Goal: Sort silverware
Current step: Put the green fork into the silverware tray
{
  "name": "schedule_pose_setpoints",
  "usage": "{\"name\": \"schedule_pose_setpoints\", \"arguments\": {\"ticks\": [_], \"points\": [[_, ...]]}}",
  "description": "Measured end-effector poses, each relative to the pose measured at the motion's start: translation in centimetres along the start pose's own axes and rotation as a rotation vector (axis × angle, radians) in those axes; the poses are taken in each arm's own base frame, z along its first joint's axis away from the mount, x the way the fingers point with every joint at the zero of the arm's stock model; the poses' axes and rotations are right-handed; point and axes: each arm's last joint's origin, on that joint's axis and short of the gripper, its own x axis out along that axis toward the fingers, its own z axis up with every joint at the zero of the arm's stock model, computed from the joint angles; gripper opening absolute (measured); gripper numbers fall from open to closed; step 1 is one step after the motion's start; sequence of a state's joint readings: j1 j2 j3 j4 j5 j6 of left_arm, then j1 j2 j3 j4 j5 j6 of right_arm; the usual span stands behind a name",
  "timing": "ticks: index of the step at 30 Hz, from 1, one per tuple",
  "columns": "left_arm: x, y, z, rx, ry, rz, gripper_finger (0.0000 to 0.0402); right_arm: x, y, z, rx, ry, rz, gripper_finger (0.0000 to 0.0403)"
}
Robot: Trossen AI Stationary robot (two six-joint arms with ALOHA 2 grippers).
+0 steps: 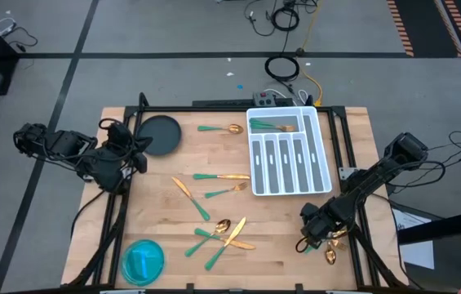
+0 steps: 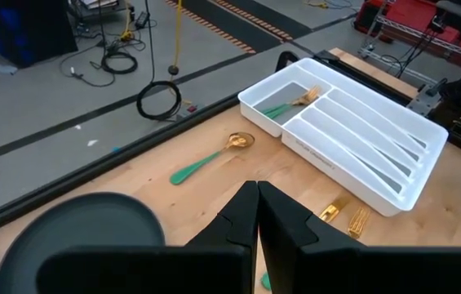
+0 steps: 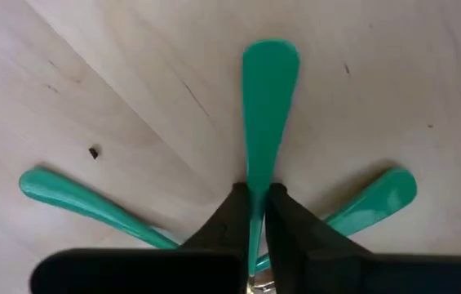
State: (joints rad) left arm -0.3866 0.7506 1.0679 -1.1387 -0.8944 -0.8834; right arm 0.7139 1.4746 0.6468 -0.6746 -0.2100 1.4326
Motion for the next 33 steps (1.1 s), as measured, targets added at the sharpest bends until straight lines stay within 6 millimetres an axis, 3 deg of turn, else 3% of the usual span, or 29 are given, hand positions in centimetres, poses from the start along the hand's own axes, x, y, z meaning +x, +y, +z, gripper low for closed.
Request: {"name": "schedule_pose_setpoints", "arguments": {"ticks": [7,17,25,33], "points": [[0.0,0.1,-0.1,0.017,0.005,0.006,0.0018,-1.3,1.5,-0.1,0.003,0.003,0.027,0.0003],[0.0,0.2,-0.2,0.032,0.012,0.015,0.0018,-6.7,4.0,-0.3,-0.008,-0.074,-0.002,0.0001],[0.0,0.2,-0.2,0.032,0.012,0.015,0.0018,-14.3,5.3,-1.0,-0.047,-0.103,-0.038,0.0000],[0.0,0.2,-0.2,0.032,0.012,0.015,0.0018,-22.7,4.7,-0.8,-0.097,-0.225,0.011,0.0000]]}}
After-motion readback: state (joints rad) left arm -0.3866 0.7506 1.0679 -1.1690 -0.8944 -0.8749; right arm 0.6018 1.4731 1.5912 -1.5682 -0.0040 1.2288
